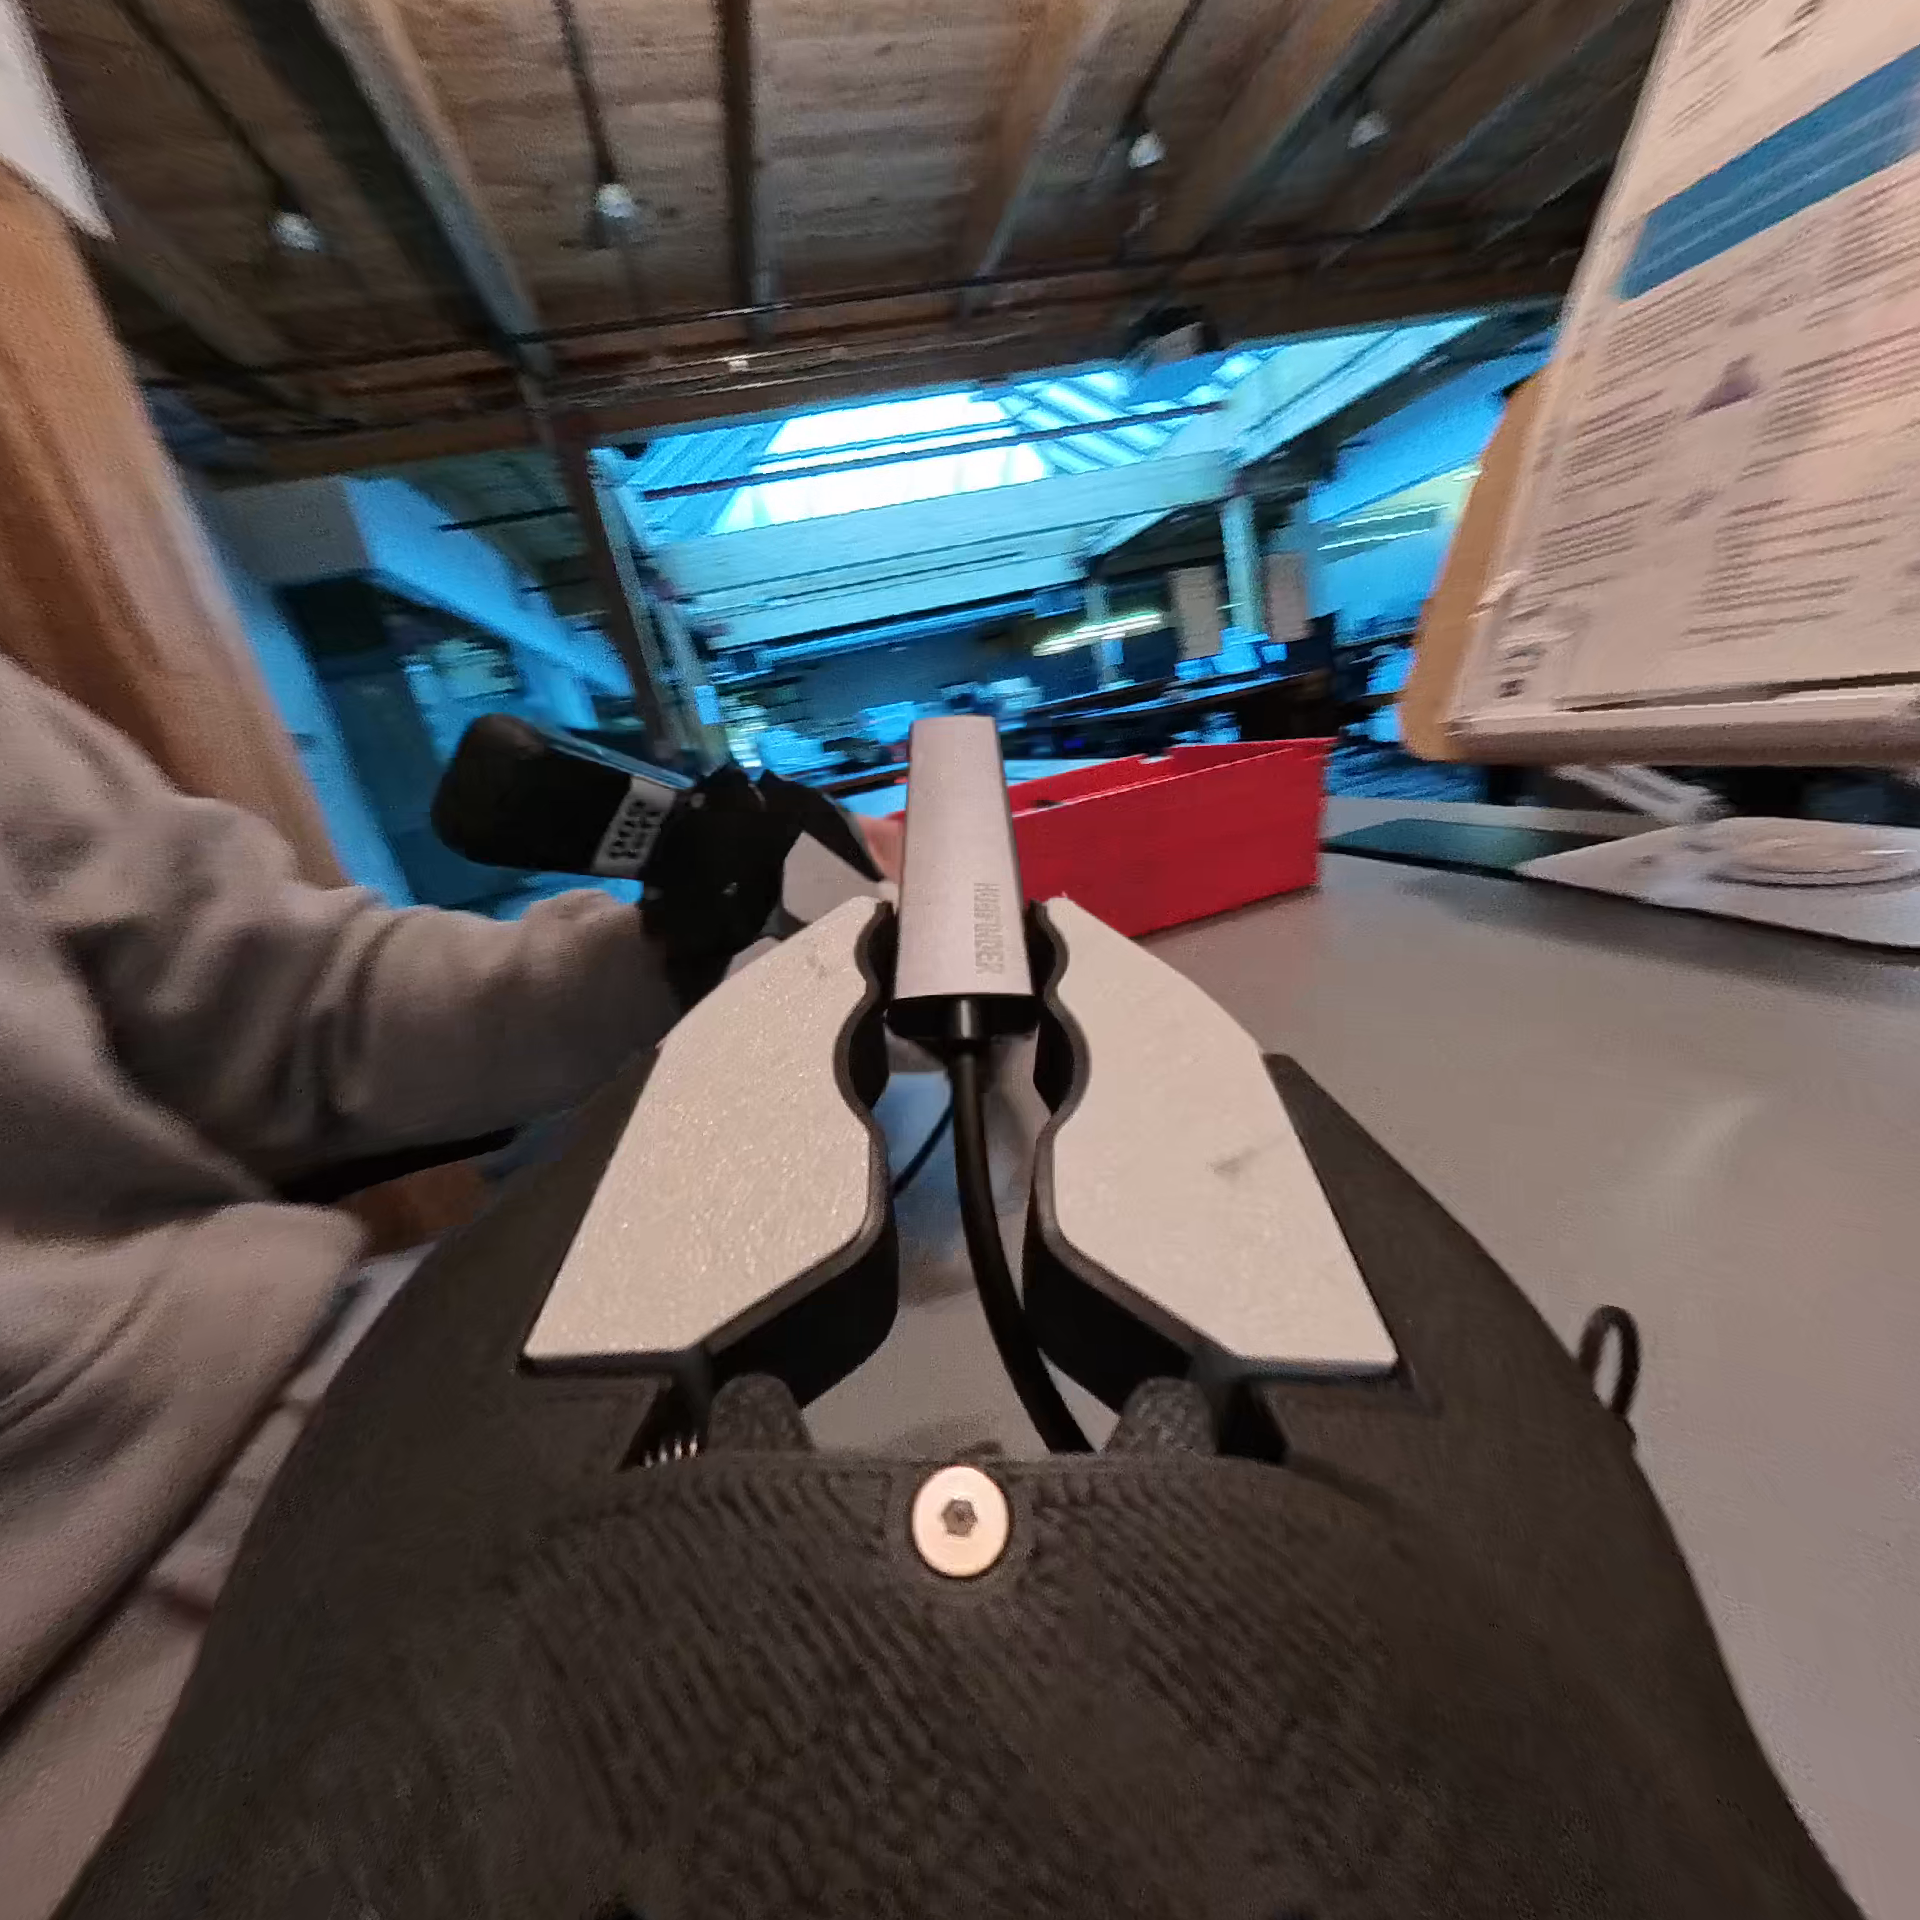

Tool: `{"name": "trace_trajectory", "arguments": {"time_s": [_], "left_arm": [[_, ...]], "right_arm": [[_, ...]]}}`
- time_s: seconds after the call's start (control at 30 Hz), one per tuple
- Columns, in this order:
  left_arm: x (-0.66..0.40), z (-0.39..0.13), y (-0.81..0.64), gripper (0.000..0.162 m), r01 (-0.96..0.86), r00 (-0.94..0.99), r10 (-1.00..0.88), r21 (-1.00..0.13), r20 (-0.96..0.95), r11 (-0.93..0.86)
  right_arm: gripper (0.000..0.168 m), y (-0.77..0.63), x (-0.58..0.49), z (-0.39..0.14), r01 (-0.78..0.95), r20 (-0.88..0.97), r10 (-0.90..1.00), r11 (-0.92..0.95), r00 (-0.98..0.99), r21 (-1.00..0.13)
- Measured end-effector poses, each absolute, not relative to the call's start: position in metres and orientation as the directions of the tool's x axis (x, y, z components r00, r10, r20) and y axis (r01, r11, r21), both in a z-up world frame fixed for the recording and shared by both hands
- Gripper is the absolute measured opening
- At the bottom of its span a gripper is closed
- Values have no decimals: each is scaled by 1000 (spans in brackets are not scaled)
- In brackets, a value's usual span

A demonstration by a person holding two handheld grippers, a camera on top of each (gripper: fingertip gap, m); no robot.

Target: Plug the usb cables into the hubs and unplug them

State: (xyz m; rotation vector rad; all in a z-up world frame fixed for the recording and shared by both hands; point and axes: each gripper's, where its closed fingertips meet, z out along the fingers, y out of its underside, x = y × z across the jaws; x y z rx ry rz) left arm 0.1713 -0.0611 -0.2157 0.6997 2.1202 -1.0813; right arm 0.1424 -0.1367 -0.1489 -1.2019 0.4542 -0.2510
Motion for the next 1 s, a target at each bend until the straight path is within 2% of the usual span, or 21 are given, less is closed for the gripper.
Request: {"name": "trace_trajectory", "arguments": {"time_s": [0.17,0.3,0.47,0.77,1.0], "left_arm": [[133,-186,-43,7,886,-329,169,-242,-929,395],[109,-163,-32,7,940,-230,141,-182,-963,288],[105,-140,-27,7,972,-118,133,-87,-984,219],[79,-131,-32,7,994,75,152,85,-986,62],[70,-134,-32,7,986,165,146,163,-975,-23]], "right_arm": [[24,-125,106,-154,-143,-203,-207,270,957,-952],[24,-115,91,-151,-162,-192,-108,242,975,-957],[24,-107,90,-158,-163,-183,-101,174,978,-971],[24,-100,79,-161,-196,-200,-11,160,980,-967],[24,-94,68,-160,-217,-207,80,152,975,-964]]}}
